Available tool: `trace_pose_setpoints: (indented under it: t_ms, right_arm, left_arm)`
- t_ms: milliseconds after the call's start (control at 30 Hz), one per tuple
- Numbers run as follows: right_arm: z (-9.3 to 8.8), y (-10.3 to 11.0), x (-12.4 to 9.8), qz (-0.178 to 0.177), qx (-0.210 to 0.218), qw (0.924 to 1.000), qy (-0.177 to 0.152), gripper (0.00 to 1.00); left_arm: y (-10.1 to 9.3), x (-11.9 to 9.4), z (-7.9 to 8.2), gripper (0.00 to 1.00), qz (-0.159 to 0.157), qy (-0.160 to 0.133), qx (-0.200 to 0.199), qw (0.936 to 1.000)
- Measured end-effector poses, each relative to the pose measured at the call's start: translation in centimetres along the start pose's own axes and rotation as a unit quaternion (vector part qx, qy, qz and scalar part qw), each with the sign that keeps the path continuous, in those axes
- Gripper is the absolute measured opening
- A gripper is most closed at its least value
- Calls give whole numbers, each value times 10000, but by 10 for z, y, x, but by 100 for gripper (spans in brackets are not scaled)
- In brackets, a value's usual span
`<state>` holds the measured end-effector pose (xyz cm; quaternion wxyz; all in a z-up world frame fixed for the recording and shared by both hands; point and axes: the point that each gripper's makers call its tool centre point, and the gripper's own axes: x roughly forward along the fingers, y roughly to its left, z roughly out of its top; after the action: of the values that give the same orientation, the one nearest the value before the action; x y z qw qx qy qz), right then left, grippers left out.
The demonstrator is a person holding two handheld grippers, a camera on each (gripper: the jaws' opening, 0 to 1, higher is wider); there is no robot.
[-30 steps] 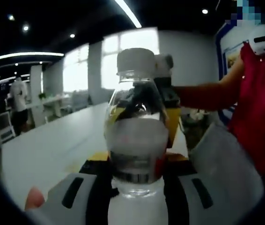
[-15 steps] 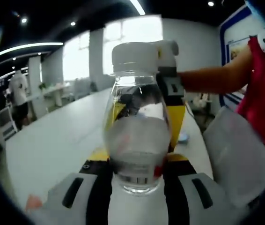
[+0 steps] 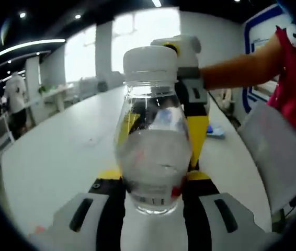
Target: Arrange the tabletop items into an orderly group along one side of the table until the central work area is clear of visible clutter.
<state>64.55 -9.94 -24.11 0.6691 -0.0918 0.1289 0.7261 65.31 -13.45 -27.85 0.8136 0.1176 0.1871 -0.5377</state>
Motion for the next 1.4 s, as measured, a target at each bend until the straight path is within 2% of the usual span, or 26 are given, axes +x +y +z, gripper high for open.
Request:
trace_pose_setpoints:
  t_ms: [267,667,967,1400]
  right_arm:
    - [-25,-18,17,-120,-73,9989,437,35]
    - [-46,-26,25,-79,67,9985,536,35]
    - [-56,-31,29,-159,40,9973,713,35]
    - [-55,-33,30,-178,-95,9970,753,36]
  left_arm:
    - [14,11,-25,39,-17,143,-88,9999]
    - [19,17,-46,39,-164,307,-29,9994]
    - [25,21,-56,39,-168,353,41,9992]
    - [30,21,-54,40,-140,102,54,9998]
